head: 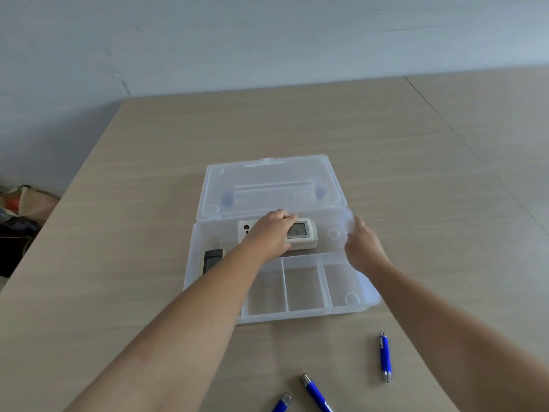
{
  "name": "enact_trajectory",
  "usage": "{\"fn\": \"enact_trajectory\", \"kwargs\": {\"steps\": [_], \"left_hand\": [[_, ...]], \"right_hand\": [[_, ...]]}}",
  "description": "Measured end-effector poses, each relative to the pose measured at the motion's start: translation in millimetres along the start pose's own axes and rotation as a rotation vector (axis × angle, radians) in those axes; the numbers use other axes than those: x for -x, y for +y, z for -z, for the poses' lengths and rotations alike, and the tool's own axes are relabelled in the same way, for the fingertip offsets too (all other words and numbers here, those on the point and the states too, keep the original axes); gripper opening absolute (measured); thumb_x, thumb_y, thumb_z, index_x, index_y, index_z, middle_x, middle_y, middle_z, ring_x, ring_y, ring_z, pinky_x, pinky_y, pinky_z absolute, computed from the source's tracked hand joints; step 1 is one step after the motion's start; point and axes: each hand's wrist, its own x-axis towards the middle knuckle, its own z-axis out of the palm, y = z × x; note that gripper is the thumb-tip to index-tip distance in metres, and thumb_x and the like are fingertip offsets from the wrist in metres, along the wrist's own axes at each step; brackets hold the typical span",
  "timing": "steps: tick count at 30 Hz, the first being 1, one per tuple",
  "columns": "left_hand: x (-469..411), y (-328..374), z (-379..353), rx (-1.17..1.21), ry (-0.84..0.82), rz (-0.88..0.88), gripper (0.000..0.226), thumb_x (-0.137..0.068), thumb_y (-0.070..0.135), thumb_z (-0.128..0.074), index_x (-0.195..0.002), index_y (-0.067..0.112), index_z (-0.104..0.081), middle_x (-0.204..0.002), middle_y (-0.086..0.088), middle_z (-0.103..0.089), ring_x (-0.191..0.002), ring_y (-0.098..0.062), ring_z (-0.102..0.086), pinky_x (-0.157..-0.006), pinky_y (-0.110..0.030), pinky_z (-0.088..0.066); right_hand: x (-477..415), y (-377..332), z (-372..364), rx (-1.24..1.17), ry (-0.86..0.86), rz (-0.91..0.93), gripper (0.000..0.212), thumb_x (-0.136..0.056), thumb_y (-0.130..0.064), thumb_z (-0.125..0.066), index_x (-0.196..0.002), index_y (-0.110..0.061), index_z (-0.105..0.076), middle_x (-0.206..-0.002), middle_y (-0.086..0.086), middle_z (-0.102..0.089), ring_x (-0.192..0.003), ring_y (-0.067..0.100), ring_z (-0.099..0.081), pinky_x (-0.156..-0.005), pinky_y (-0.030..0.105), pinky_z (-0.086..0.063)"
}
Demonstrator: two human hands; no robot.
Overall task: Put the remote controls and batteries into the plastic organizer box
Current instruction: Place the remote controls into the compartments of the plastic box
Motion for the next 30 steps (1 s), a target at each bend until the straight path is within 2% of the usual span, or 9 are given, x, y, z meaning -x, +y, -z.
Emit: {"fn": "enact_trajectory", "kwargs": {"steps": [3, 11, 17, 21, 25, 30], "left_hand": [[-2.0, -0.3, -2.6, 0.031, 0.023, -0.008, 0.070, -0.081, 0.020, -0.071, -0.144, 0.013, -0.040, -0.141, -0.005, -0.047, -0.131, -0.023, -0.043, -0.106, -0.029, -0.035], [-6.3, 5.3, -10.2, -0.025, 0.050, -0.038, 0.073, -0.081, 0.023, -0.072, -0.146, 0.015, -0.038, -0.143, 0.000, -0.046, -0.132, -0.020, -0.043, -0.107, -0.033, -0.039], [-2.7, 0.1, -4.8, -0.114, 0.204, -0.011, 0.056, -0.080, 0.032, -0.072, -0.130, 0.015, -0.057, -0.133, 0.001, -0.051, -0.121, -0.020, -0.048, -0.098, -0.032, -0.042], [-3.1, -0.7, 1.3, -0.133, 0.178, -0.008, 0.051, -0.080, 0.032, -0.072, -0.126, 0.017, -0.058, -0.120, -0.001, -0.054, -0.113, -0.021, -0.050, -0.088, -0.033, -0.046], [-1.9, 1.2, -1.6, -0.154, 0.182, 0.017, 0.046, -0.080, 0.031, -0.072, -0.123, 0.017, -0.058, -0.115, -0.001, -0.055, -0.111, -0.021, -0.052, -0.081, -0.034, -0.049], [-2.3, 4.8, -8.7, -0.172, 0.195, 0.049, 0.043, -0.080, 0.027, -0.072, -0.119, 0.016, -0.057, -0.116, -0.002, -0.054, -0.108, -0.022, -0.052, -0.082, -0.035, -0.048]], "right_hand": [[-1.1, 2.3, -0.6, 0.005, 0.002, 0.008, 0.044, -0.090, 0.003, -0.032, -0.133, -0.005, -0.039, -0.117, 0.020, -0.057, -0.089, 0.025, -0.043, -0.076, 0.033, -0.034], [-1.4, 2.1, -0.3, -0.006, 0.000, 0.005, 0.043, -0.089, 0.003, -0.032, -0.130, -0.005, -0.041, -0.115, 0.019, -0.057, -0.090, 0.026, -0.046, -0.075, 0.034, -0.036], [-3.6, 2.7, -0.2, -0.010, -0.005, 0.001, 0.039, -0.089, 0.002, -0.031, -0.126, -0.004, -0.043, -0.113, 0.020, -0.057, -0.090, 0.028, -0.048, -0.075, 0.036, -0.039], [-2.5, 2.5, -0.1, -0.001, 0.004, 0.009, 0.039, -0.089, 0.001, -0.032, -0.127, -0.004, -0.043, -0.112, 0.019, -0.057, -0.089, 0.028, -0.047, -0.074, 0.035, -0.038], [-3.2, 3.2, -0.6, 0.013, 0.003, 0.005, 0.038, -0.090, 0.000, -0.031, -0.125, -0.004, -0.043, -0.098, 0.012, -0.052, -0.089, 0.030, -0.052, -0.072, 0.036, -0.041], [-3.3, 3.6, -0.9, 0.020, 0.011, 0.003, 0.036, -0.089, 0.001, -0.031, -0.123, -0.003, -0.044, -0.101, 0.014, -0.054, -0.089, 0.029, -0.049, -0.073, 0.036, -0.040]]}}
